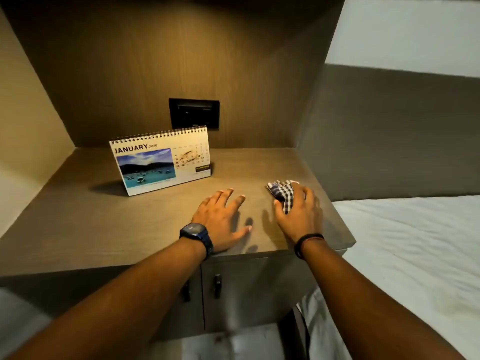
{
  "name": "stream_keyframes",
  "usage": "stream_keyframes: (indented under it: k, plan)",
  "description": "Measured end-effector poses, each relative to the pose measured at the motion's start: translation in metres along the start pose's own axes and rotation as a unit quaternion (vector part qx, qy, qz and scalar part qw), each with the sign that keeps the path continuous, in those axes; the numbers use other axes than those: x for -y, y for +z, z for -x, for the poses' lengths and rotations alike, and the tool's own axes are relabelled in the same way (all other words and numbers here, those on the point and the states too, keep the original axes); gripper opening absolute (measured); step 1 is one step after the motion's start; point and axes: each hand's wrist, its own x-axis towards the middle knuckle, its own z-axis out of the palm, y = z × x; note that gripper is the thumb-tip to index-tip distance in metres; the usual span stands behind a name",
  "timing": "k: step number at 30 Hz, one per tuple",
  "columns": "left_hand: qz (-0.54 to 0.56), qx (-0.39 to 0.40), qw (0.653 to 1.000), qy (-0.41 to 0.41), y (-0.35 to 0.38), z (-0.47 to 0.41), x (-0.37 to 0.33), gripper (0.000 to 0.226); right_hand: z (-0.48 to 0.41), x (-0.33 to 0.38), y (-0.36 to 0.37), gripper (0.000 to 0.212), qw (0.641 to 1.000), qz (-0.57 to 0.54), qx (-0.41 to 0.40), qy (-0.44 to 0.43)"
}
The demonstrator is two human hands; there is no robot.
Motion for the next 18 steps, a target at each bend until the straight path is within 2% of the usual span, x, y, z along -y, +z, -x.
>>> stream_keyframes:
  k: [6,9,12,14,18]
  plan:
    - [-0.02,0.058,0.998,-0.013,0.026,-0.021,0.012,0.09,-0.027,-0.012,0.027,0.067,0.99,0.087,0.096,0.064]
    - [-0.016,0.076,0.997,0.002,0.035,-0.016,0.016,0.087,-0.035,-0.013,0.033,0.054,0.987,0.101,0.098,0.076]
    - [-0.006,0.084,0.996,0.001,0.027,-0.015,0.024,0.085,-0.04,0.0,0.036,0.04,0.991,0.039,0.072,0.102]
    - [0.005,0.049,0.999,-0.008,0.007,-0.023,0.039,0.081,-0.041,0.021,0.042,0.032,0.992,-0.035,0.044,0.112]
    - [-0.005,-0.12,0.992,0.026,-0.062,-0.05,0.088,0.067,-0.042,0.089,0.059,0.019,0.972,-0.213,-0.01,0.102]
